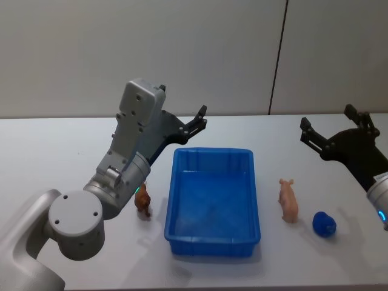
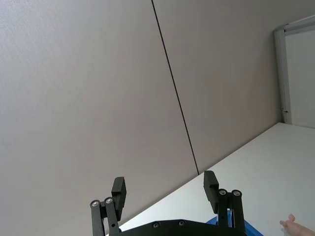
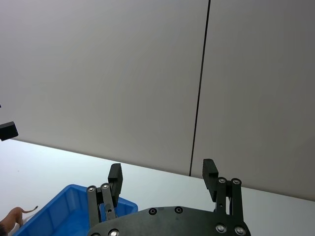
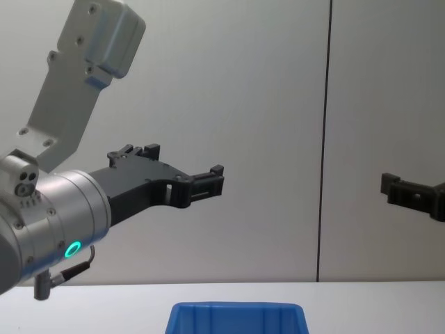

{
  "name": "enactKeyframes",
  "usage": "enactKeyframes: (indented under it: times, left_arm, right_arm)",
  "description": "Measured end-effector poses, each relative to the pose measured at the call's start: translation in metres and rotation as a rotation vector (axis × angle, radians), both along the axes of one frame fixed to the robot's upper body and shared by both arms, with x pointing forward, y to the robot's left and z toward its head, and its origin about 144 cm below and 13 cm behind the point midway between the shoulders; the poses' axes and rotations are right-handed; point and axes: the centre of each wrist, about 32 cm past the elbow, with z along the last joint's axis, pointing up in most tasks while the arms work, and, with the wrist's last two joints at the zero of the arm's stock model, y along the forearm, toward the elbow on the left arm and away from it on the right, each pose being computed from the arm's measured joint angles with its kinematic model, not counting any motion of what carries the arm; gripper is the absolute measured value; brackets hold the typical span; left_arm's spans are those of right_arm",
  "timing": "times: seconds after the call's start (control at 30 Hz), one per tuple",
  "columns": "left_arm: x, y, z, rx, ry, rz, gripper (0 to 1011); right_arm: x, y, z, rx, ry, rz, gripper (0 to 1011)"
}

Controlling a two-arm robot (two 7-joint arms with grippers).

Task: Pick up the two dolls from the table and place them into the box.

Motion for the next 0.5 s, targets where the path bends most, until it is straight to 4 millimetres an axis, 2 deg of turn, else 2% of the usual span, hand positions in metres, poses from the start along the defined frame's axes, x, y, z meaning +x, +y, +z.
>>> enactKeyframes:
  times: [0.5]
  left_arm:
    - [0.0000,0.0000,0.0000,0.000,0.000,0.000,1001]
  right_arm:
    - [0.0000,0.0000,0.0000,0.000,0.000,0.000,1001]
